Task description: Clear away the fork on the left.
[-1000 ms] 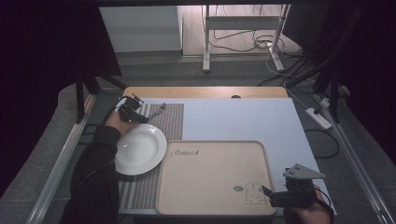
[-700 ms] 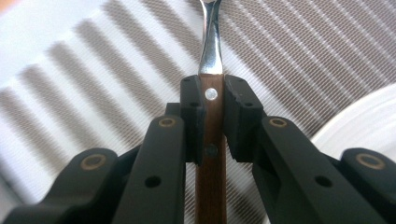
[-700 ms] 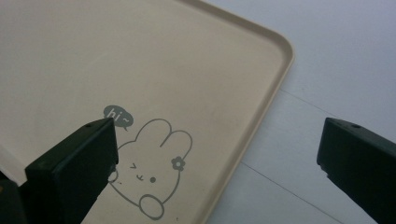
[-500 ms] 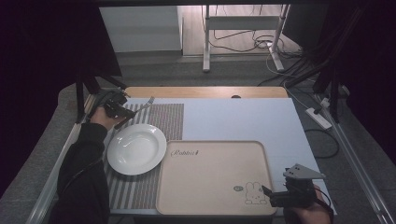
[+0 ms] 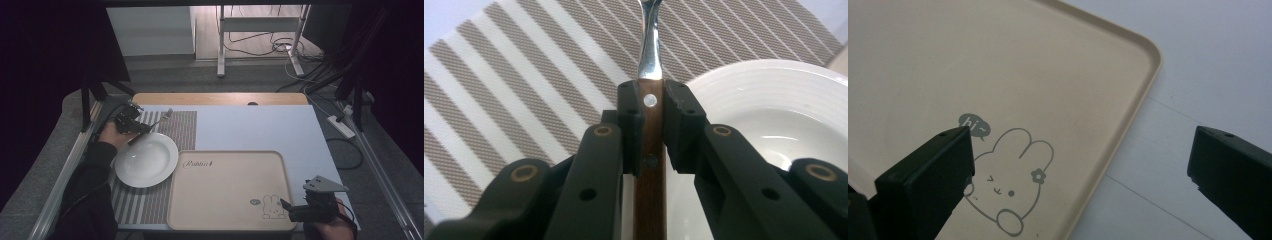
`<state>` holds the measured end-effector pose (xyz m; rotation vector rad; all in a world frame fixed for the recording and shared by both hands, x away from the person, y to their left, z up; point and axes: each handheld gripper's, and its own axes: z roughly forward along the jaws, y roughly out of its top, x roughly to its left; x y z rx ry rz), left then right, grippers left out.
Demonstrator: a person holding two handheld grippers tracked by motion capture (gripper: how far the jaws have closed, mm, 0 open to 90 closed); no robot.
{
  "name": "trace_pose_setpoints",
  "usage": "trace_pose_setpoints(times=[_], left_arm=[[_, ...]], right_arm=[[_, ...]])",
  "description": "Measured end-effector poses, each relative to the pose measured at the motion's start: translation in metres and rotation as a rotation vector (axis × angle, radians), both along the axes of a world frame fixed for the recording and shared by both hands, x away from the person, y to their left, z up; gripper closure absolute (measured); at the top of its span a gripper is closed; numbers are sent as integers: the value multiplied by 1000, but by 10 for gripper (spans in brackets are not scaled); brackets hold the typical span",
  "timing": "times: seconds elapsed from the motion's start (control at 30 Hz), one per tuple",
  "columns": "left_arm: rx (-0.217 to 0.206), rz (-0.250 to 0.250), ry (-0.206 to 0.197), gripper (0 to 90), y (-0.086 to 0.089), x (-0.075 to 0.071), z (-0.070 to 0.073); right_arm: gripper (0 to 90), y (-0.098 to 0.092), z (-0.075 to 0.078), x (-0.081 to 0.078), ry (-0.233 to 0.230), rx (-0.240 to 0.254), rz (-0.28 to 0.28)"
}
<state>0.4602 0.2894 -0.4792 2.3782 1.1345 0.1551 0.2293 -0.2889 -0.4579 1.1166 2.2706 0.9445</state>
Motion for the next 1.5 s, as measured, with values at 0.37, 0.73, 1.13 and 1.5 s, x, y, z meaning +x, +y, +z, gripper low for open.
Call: trace_pose_setpoints(times=[0.37, 0.73, 1.13, 1.5], left_arm=[[-44, -20, -11, 778, -15, -35, 0], [-42, -37, 1, 778, -28, -62, -2], [-79, -30, -26, 778, -40, -94, 5], [-108, -21, -12, 778, -49, -116, 4]], right_arm=[[0, 0, 0, 0, -1, -2, -1], [0, 0, 0, -1, -4, -2, 5], [0, 0, 1, -2, -10, 1, 10], [0, 0, 1, -2, -12, 1, 16]])
